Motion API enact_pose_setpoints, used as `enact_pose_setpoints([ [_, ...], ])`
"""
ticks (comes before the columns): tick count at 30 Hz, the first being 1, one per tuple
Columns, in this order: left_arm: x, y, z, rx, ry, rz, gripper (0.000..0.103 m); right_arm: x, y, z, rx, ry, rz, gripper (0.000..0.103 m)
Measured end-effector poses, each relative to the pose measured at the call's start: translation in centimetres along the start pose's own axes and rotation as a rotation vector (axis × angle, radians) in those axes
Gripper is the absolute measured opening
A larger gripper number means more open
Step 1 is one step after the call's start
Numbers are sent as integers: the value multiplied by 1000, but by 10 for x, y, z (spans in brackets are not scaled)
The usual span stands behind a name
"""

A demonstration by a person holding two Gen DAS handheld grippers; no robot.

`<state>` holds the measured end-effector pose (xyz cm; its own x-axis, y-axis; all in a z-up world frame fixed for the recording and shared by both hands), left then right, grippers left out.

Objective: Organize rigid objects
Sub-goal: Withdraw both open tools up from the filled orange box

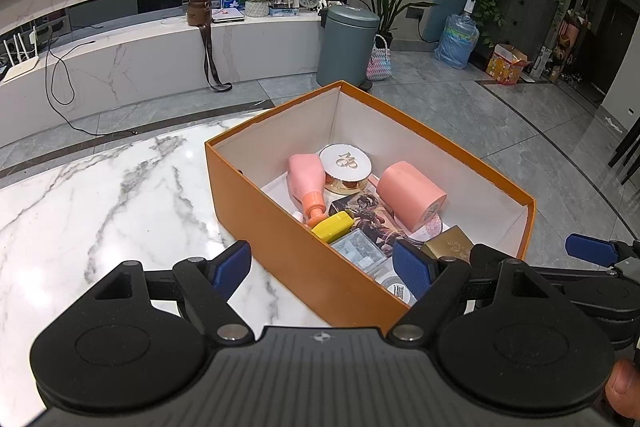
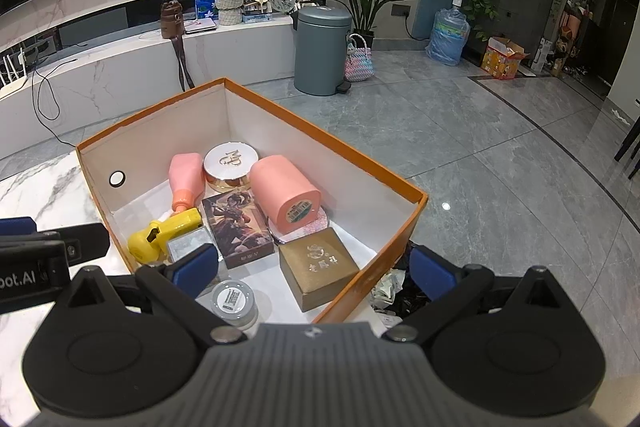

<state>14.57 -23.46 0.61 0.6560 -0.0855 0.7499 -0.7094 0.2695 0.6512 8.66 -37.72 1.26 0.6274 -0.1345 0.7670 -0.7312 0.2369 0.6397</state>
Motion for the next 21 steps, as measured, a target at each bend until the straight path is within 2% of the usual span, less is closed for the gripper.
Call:
enact_pose_setpoints([
  [17, 3, 0, 5, -9, 12, 3, 94, -1, 0, 3, -2, -3, -1, 100],
  [21, 2, 1, 8, -11, -6, 37, 94, 0, 0, 3, -1, -5, 1, 100],
])
Point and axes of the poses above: each gripper's, at about its wrist camera, not at the fingertips, and y roughly against the way its jaws point, z to its right, x to its top, the point moved 7 cm from there along -y, roughly the way its jaws point, and after that the axes turned 5 degrees about z, right-handed, at the moved point
